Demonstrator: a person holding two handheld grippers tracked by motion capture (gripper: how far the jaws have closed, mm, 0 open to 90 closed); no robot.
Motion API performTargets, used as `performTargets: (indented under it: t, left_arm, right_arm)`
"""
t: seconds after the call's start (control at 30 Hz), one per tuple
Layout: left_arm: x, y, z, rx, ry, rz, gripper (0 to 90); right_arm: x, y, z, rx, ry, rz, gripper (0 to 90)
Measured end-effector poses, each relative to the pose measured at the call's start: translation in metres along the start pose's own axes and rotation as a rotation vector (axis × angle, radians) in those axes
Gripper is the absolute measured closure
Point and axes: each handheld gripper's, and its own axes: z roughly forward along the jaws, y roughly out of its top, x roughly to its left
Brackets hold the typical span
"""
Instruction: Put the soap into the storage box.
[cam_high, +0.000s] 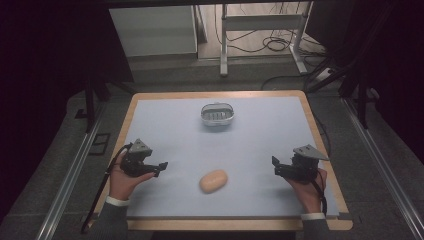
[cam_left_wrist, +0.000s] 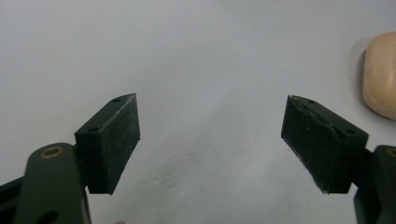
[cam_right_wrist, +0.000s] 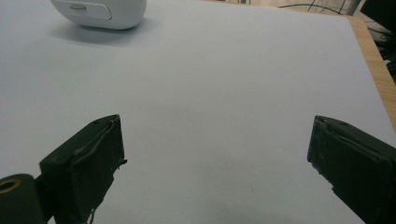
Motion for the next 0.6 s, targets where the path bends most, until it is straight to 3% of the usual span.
performTargets:
  t: [0.1,0.17,0.23,0.43,0.6]
  left_arm:
    - [-0.0004,-0.0013,0.0023,0.006,0.000,-0.001,19.8]
    - [-0.0015,-0.0019,0.0036,0.016,-0.001,0.006,19.6]
    - [-0.0025,-0.0024,0.0039,0.023,-0.001,0.011,19.4]
    - [-0.0061,-0.0039,0.0042,0.036,-0.002,0.014,19.3]
    - [-0.0057,-0.0033,0.0024,0.020,0.015,0.014,20.0]
  right_arm:
    - [-0.0070,-0.0012,0.0012,0.019,0.026,0.010,3.7]
    - [-0.0090,-0.0025,0.0019,0.036,0.020,-0.005,3.7]
    - [-0.0089,-0.0021,0.0002,0.039,0.008,-0.023,3.7]
    - [-0.0065,-0.0001,-0.0027,0.046,0.018,-0.016,3.7]
    - [-0.0060,-0.0017,-0.0032,0.058,0.025,-0.028,3.7]
